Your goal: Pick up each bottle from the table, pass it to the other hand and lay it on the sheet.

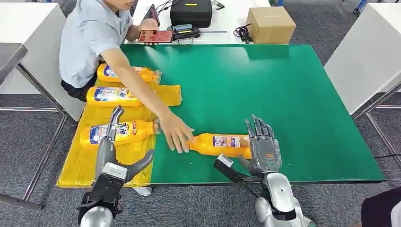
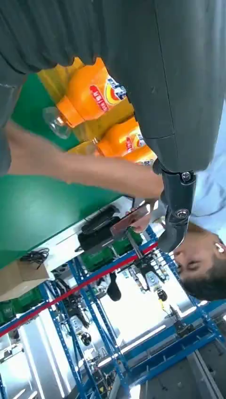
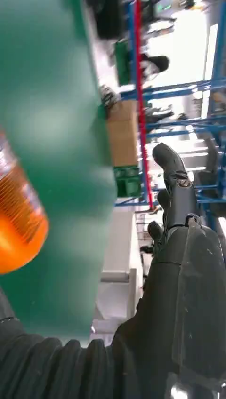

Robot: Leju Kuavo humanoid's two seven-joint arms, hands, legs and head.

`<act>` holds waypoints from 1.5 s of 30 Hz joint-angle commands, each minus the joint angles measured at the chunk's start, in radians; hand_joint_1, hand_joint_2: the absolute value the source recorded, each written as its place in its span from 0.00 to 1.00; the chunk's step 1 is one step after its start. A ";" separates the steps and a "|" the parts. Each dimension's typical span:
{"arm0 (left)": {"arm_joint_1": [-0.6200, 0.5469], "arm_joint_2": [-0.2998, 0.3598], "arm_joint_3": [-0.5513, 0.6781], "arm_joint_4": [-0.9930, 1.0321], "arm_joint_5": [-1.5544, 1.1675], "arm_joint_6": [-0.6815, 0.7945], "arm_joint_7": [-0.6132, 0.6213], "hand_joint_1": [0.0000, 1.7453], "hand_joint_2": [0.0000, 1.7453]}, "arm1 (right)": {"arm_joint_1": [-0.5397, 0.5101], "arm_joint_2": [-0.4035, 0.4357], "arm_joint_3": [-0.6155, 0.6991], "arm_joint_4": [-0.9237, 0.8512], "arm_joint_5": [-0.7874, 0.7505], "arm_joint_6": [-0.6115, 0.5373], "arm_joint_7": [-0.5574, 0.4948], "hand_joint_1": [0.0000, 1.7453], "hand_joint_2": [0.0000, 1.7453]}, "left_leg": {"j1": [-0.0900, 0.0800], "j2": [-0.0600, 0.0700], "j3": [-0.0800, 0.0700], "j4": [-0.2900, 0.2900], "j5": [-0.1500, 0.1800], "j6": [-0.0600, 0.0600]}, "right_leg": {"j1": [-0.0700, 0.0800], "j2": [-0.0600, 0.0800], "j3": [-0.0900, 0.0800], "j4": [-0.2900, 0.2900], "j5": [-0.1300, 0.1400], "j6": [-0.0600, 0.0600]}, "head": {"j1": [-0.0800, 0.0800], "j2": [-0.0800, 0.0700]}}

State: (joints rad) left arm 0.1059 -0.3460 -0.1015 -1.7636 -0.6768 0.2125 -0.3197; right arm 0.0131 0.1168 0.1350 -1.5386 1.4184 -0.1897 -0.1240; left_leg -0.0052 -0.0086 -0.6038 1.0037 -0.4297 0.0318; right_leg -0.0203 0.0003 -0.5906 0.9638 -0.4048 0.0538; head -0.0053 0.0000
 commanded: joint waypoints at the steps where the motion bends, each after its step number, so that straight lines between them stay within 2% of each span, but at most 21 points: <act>1: 0.003 -0.003 -0.014 0.016 0.035 -0.050 0.023 0.00 1.00 | -0.075 -0.067 0.005 0.134 -0.054 0.088 0.025 0.00 1.00 | 0.001 0.002 0.004 0.000 -0.001 -0.001 | 0.001 0.001 0.004 -0.001 0.000 -0.002 | 0.000 0.000; 9: -0.007 -0.003 -0.028 0.040 0.016 -0.064 0.033 0.00 1.00 | -0.096 -0.074 0.020 0.178 -0.041 0.107 0.061 0.00 1.00 | 0.000 0.001 0.003 0.000 0.000 -0.001 | 0.001 0.000 0.003 -0.001 0.000 -0.001 | 0.000 0.000; 18: -0.032 0.000 -0.054 0.086 0.011 -0.085 0.036 0.00 1.00 | -0.160 -0.076 -0.017 0.306 -0.090 0.129 0.061 0.00 1.00 | 0.000 0.000 0.003 -0.001 0.000 -0.001 | 0.000 0.000 0.003 -0.001 0.000 -0.001 | 0.000 0.000; 23: -0.048 0.003 -0.066 0.105 0.009 -0.089 0.031 0.00 1.00 | -0.189 -0.063 -0.022 0.367 -0.116 0.122 0.040 0.00 1.00 | 0.001 0.001 0.004 -0.001 0.000 -0.001 | 0.001 0.000 0.004 -0.002 0.000 -0.001 | 0.000 0.000; 27: -0.080 0.009 -0.075 0.154 0.030 -0.108 0.034 0.00 1.00 | -0.218 -0.053 -0.022 0.437 -0.215 0.155 -0.032 0.00 1.00 | 0.001 0.001 0.005 -0.001 0.000 -0.002 | 0.001 0.000 0.005 -0.002 0.000 -0.002 | 0.000 0.000; 32: -0.118 0.011 -0.088 0.204 0.032 -0.100 0.022 0.00 1.00 | -0.266 -0.048 0.029 0.538 -0.226 0.112 -0.048 0.00 1.00 | 0.001 0.001 0.006 -0.001 -0.001 -0.002 | 0.001 0.001 0.005 -0.002 0.000 -0.002 | 0.000 0.000; 40: -0.130 0.014 -0.104 0.224 0.034 -0.100 0.022 0.00 1.00 | -0.289 -0.048 0.059 0.593 -0.236 0.124 -0.039 0.00 1.00 | 0.000 0.000 0.003 -0.001 0.000 -0.001 | 0.000 0.000 0.003 -0.001 0.000 -0.001 | 0.000 0.000; 45: -0.135 0.017 -0.103 0.209 0.039 -0.100 0.028 0.00 1.00 | -0.339 -0.066 0.093 0.656 -0.203 0.151 0.025 0.00 1.00 | 0.001 0.002 0.007 0.000 -0.001 -0.002 | 0.002 0.001 0.007 -0.001 -0.001 -0.003 | 0.000 0.000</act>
State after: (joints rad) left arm 0.0265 -0.3460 -0.1915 -1.6228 -0.6462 0.1133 -0.3006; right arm -0.2387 0.0725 0.1682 -1.0636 1.1879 -0.0664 -0.1519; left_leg -0.0053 -0.0079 -0.6028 1.0041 -0.4293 0.0320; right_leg -0.0204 0.0006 -0.5900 0.9639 -0.4045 0.0540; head -0.0057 0.0000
